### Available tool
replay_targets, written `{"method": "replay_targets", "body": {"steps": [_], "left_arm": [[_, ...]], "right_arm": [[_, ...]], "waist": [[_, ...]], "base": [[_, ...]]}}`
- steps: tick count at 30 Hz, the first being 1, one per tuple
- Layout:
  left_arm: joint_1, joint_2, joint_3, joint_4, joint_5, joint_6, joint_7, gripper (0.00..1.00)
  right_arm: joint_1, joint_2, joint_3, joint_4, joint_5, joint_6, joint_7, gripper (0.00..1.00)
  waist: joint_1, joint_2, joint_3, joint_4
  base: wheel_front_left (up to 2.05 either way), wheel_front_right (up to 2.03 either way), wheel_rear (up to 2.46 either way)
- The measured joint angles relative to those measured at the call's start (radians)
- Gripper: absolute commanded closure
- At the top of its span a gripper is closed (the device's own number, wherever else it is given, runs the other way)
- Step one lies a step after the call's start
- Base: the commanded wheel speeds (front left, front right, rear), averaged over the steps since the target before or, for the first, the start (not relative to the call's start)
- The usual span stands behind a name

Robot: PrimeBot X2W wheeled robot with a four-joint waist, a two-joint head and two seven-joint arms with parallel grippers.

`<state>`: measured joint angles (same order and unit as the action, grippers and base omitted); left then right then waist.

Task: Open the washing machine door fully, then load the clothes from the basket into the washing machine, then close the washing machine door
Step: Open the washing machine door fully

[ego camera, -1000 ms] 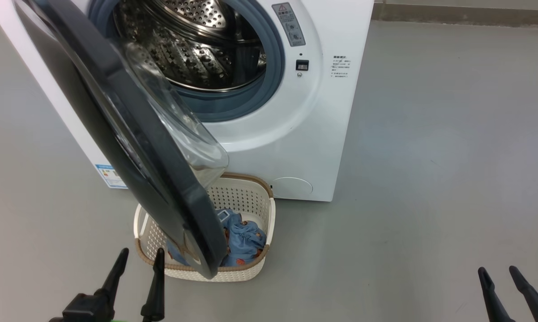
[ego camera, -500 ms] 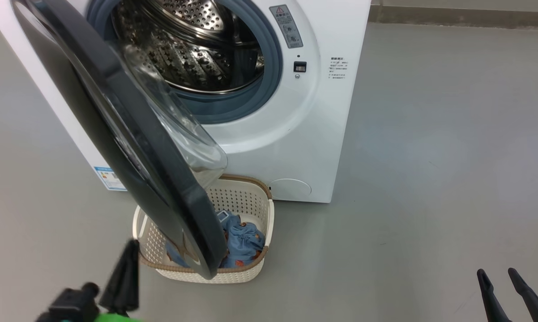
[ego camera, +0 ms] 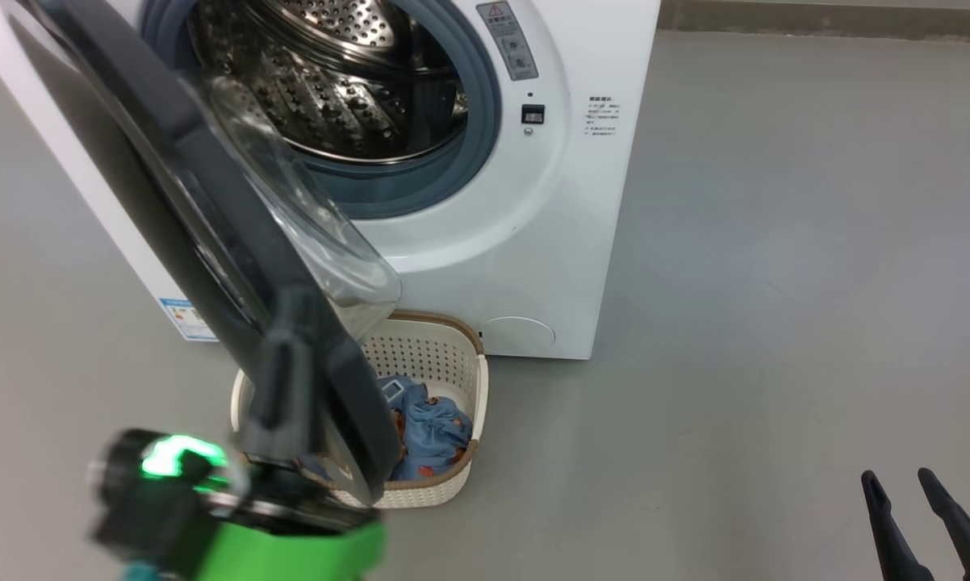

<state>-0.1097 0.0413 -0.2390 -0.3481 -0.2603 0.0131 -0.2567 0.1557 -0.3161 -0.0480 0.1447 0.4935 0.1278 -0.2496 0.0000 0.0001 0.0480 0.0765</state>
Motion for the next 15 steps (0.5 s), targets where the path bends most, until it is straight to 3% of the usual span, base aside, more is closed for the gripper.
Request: {"method": "replay_targets", "body": {"steps": [4,6,15], "left_arm": [[0.000,0.000,-0.129,0.055,-0.023,0.000,0.000,1.00],[0.000,0.001,-0.178,0.139,-0.103,-0.005,0.000,1.00],[-0.024,0.004,-0.187,0.376,-0.181,-0.028,0.000,1.00]], "right_arm": [[-0.015,0.001,0.003,-0.001,-0.008,0.000,0.000,0.00],[-0.020,0.003,0.004,-0.002,-0.008,0.000,0.000,0.00],[-0.024,0.005,0.006,-0.003,-0.008,0.000,0.000,0.00]], "waist": [[0.0000,0.0000,0.001,-0.011],[0.0000,0.0000,0.002,-0.020],[0.0000,0.0000,0.013,-0.036]], "base": [[0.00,0.00,0.00],[0.00,0.00,0.00],[0.00,0.00,0.00]]}}
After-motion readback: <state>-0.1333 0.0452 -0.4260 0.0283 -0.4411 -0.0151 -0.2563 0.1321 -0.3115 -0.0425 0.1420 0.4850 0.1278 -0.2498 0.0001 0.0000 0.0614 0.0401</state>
